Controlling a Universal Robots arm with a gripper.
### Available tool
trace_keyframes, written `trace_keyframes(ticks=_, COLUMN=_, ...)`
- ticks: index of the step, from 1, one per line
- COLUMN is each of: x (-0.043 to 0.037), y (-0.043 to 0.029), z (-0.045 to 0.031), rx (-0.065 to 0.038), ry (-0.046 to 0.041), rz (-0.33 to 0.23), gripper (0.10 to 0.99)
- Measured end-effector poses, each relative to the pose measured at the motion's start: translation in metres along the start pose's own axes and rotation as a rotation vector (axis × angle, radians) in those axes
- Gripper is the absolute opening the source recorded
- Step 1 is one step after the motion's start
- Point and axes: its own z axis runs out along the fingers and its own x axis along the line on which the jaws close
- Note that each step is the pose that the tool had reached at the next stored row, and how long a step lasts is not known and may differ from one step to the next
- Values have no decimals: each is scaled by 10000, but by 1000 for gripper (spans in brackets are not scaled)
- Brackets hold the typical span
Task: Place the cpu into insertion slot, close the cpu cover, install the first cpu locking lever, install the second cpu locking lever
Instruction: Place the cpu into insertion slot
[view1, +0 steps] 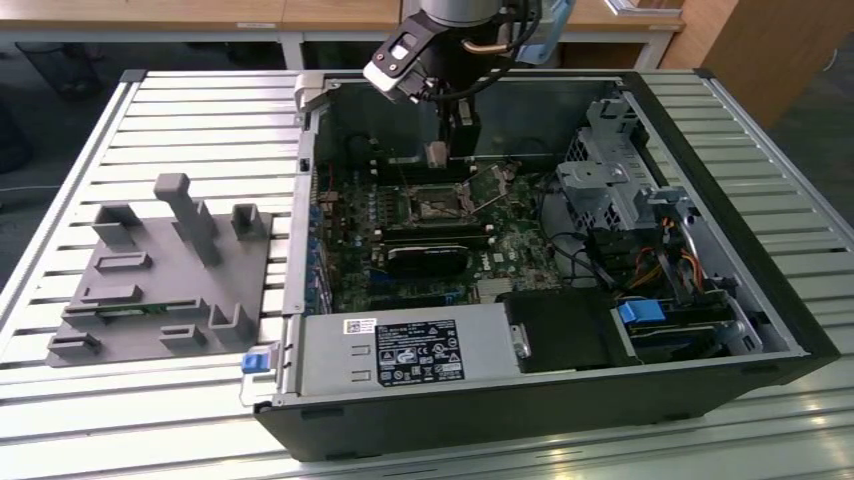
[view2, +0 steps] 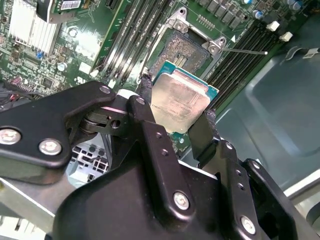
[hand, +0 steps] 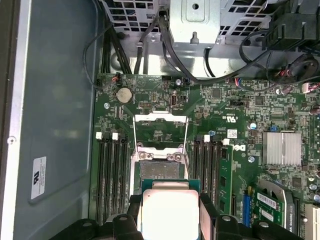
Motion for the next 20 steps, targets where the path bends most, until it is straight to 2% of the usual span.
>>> trace_keyframes(ticks=6, x=-2, y=-6, z=103, rx=0, ry=2, rz=-28, gripper=541)
trace_keyframes(ticks=20, x=2, y=-15, z=273, rx=3, ry=10, rz=-166, gripper=541)
